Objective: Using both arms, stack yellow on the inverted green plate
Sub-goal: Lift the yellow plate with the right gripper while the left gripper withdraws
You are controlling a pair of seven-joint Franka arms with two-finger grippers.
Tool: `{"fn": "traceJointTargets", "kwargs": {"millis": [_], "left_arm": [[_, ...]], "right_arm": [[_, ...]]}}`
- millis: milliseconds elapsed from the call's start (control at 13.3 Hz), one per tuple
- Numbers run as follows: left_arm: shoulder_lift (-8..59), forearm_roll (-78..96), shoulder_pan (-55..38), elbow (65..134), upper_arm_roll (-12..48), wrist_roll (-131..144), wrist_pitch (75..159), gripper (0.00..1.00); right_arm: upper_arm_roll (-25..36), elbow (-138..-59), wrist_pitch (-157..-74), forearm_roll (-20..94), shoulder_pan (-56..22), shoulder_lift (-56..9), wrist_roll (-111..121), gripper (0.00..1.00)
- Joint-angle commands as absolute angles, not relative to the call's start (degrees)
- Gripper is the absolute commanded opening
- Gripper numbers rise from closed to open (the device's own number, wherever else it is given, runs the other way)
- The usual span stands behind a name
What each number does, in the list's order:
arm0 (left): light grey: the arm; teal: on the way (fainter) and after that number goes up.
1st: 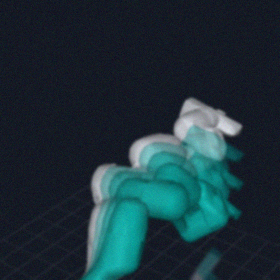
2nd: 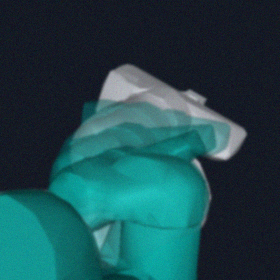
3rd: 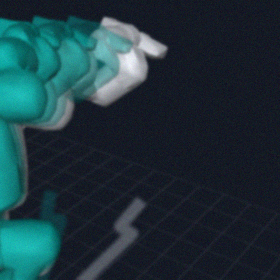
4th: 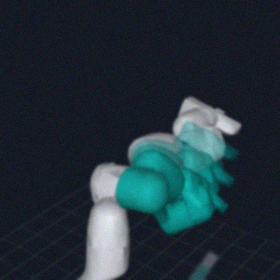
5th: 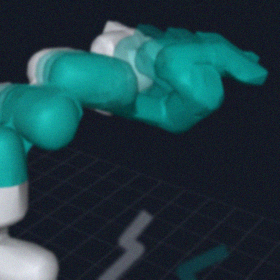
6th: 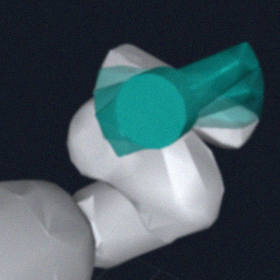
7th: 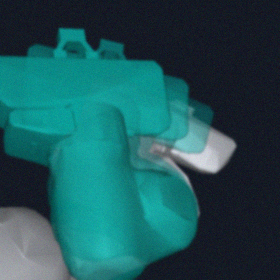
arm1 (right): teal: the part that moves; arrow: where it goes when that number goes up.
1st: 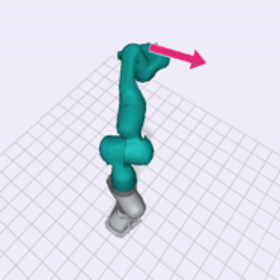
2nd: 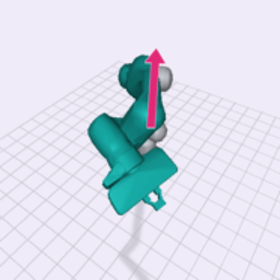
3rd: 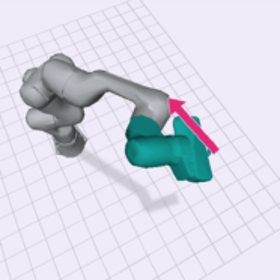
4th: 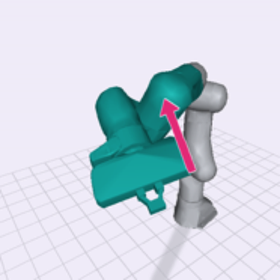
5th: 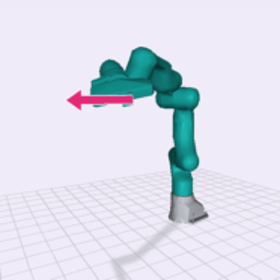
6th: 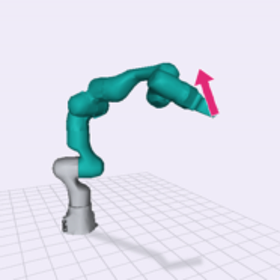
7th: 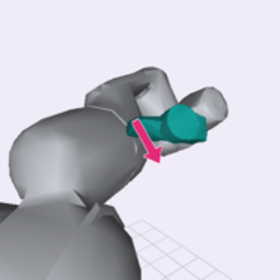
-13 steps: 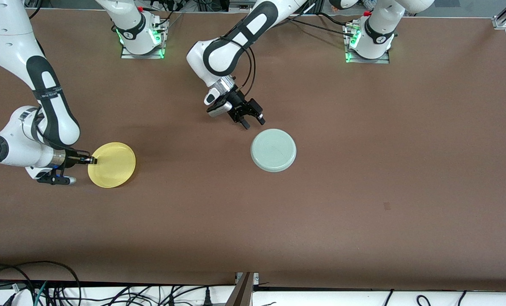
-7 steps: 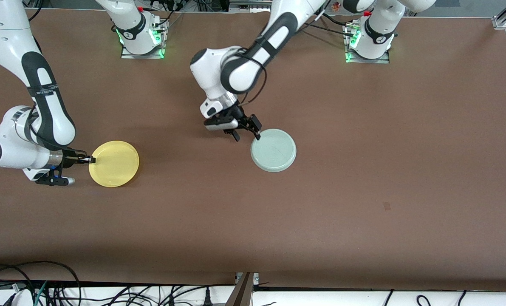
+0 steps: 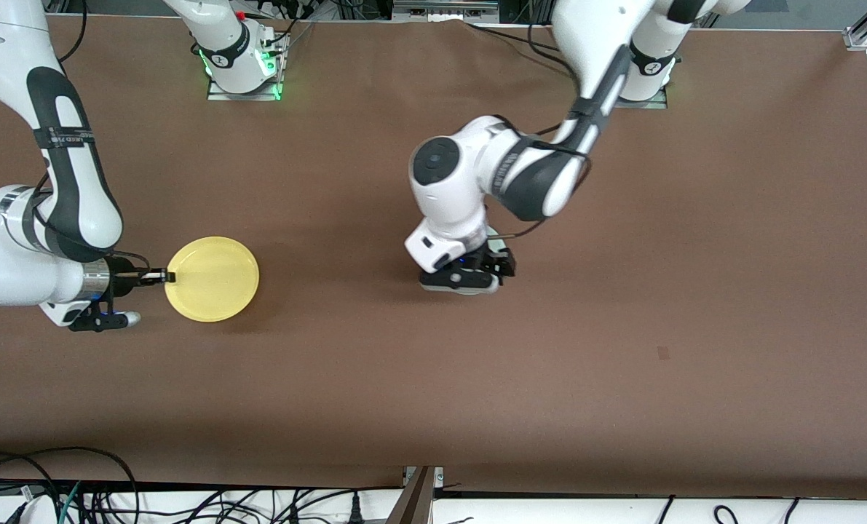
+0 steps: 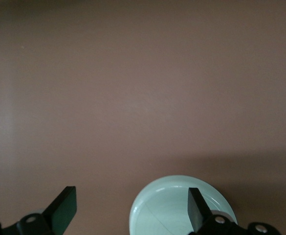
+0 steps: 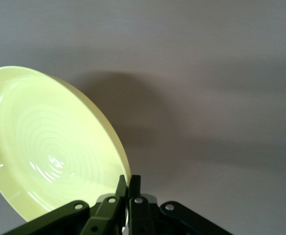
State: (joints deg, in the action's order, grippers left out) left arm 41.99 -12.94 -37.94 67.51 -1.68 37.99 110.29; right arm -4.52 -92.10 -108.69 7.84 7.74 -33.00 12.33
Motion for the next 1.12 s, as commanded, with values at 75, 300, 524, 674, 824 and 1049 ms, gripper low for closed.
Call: {"fn": "traceJointTargets", "kwargs": {"millis": [75,300,524,674,824,1049], "left_arm": [[36.49,-6.54,-32.01,68.99,-0.61,37.18,109.51,1.0],[30.78,-0.9,-23.93,69.17,-0.44,37.09,102.6,1.0],[27.26,1.23,-16.99,69.52,-0.62,27.56,95.56,1.0],[25.06,2.19,-10.84,69.7,-0.61,16.14,93.79,1.0],[23.82,2.28,-5.82,69.78,-0.62,9.43,90.81,1.0],[23.55,2.29,-1.08,70.05,-0.62,2.22,90.44,1.0]], "right_arm": [[-11.05,-92.02,-107.75,8.61,7.74,-31.99,8.13,0.0],[-13.89,-91.93,-109.67,8.35,3.8,-32.52,-1.48,0.0],[-13.89,-92.02,-112.94,8.61,-1.04,-33.92,-3.42,0.0],[-14.15,-92.02,-114.17,8.79,-4.2,-34.63,-8.42,0.0],[-14.24,-92.11,-117.49,13.15,-8.24,-35.24,-9.93,0.0],[-14.24,-92.02,-124.34,19.23,-13.6,-37.96,-10.28,0.0]]}}
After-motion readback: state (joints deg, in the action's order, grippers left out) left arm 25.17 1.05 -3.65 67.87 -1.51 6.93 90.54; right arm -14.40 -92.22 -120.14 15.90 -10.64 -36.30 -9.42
